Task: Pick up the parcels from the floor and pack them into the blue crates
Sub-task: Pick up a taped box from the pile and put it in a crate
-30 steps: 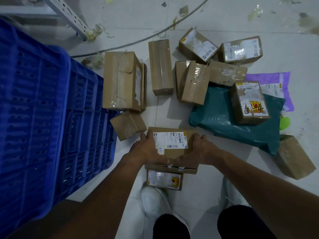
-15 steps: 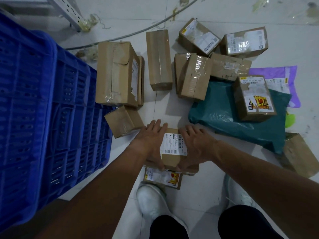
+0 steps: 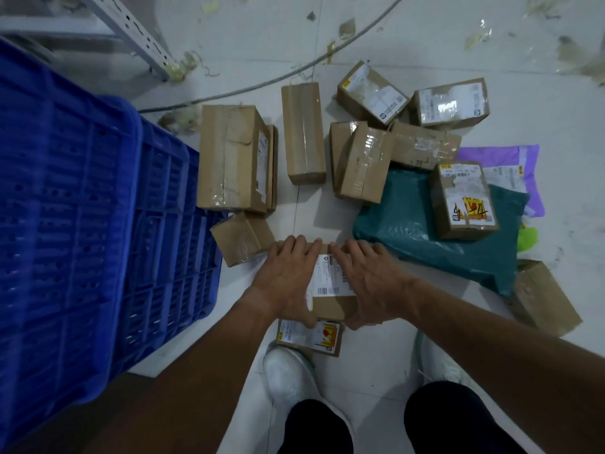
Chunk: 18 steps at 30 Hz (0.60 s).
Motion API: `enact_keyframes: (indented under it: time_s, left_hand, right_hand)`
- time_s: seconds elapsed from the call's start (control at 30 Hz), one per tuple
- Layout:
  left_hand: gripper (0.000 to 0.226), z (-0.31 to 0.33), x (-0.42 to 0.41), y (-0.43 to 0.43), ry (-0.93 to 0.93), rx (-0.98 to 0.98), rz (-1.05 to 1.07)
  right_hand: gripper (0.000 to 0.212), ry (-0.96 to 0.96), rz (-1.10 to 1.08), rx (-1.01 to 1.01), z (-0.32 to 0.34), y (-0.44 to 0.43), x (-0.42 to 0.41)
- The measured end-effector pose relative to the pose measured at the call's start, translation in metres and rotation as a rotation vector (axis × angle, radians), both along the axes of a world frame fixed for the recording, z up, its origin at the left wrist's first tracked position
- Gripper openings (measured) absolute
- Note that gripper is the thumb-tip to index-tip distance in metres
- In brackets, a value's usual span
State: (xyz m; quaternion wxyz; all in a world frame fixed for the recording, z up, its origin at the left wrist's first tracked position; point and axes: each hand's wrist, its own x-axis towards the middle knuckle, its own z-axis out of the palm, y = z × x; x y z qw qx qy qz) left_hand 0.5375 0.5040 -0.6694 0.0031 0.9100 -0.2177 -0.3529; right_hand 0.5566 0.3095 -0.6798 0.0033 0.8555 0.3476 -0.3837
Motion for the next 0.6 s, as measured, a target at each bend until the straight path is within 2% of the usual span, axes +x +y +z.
enact_keyframes:
  time_s: [0.2, 0.37, 0.6]
  left_hand:
    - [0.135, 0.100, 0.007, -0.002, -0.088, -0.056, 0.087]
    - [0.139, 0.227, 0.009, -0.008, -0.175, -0.039, 0.169]
    - [0.142, 0.409, -0.020, -0.023, -0.211, 0.044, 0.328]
  right_hand:
    - [0.138, -0.084, 0.091, 0.026, 0.108, -0.009, 0.023]
    - [0.134, -0.167, 0.163, 0.045, 0.240, -0.015, 0.040]
    - [0.141, -0.237, 0.266, 0.053, 0.422, -0.021, 0.035]
